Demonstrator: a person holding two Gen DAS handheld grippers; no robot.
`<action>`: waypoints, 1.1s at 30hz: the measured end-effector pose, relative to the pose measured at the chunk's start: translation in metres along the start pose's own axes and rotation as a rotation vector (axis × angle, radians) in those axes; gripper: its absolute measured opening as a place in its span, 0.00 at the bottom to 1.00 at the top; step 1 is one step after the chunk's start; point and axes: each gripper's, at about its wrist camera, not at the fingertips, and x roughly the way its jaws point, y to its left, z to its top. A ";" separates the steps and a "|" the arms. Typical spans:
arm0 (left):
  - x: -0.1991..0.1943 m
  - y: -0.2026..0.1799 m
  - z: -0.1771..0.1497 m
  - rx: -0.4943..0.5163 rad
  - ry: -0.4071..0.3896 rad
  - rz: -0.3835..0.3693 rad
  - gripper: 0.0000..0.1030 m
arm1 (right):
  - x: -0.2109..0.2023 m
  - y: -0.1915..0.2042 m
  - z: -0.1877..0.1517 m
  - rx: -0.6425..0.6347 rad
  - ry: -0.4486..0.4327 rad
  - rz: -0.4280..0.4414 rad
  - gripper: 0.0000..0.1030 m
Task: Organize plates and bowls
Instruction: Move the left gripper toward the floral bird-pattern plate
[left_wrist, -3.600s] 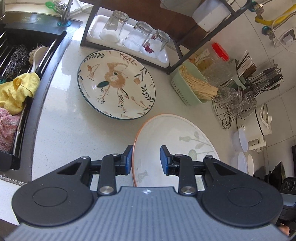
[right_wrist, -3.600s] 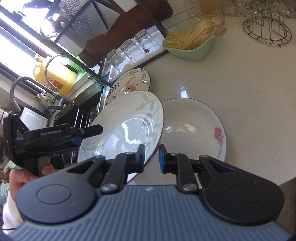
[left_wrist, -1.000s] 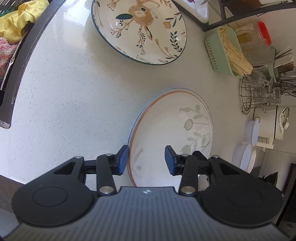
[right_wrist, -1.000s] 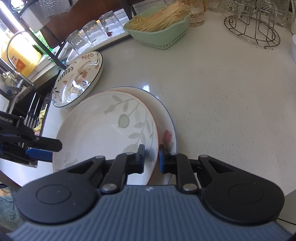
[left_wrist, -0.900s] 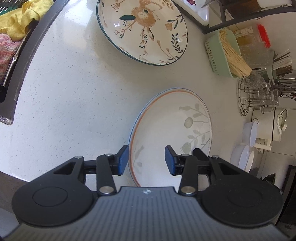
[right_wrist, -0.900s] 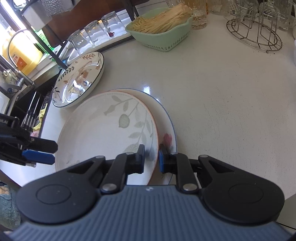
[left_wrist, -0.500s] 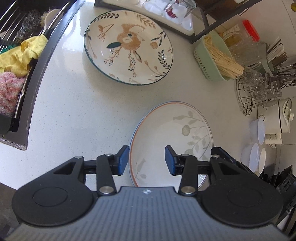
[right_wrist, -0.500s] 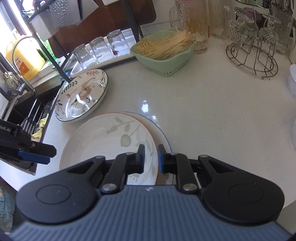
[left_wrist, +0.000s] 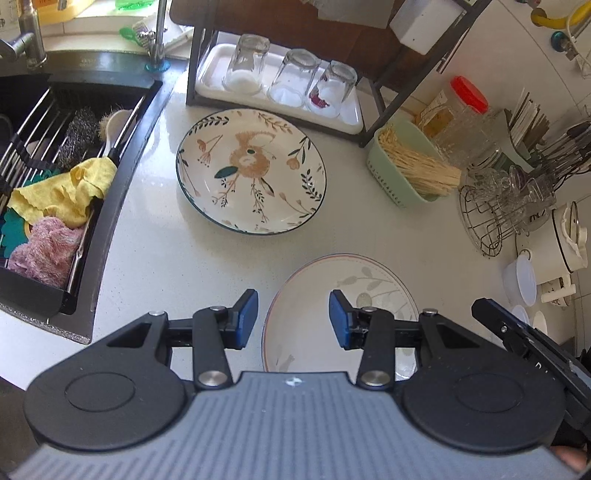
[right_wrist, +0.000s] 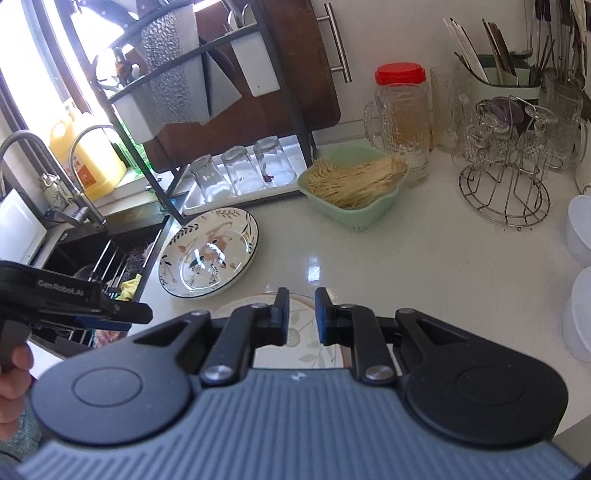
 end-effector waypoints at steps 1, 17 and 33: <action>-0.004 -0.002 -0.002 0.006 -0.014 0.005 0.46 | -0.001 0.001 0.001 -0.003 -0.001 0.008 0.17; -0.041 -0.024 -0.044 0.046 -0.125 0.067 0.46 | -0.030 0.014 -0.005 -0.055 0.000 0.061 0.18; -0.041 -0.036 -0.087 -0.048 -0.170 0.123 0.46 | -0.046 0.003 -0.022 -0.191 0.070 0.135 0.18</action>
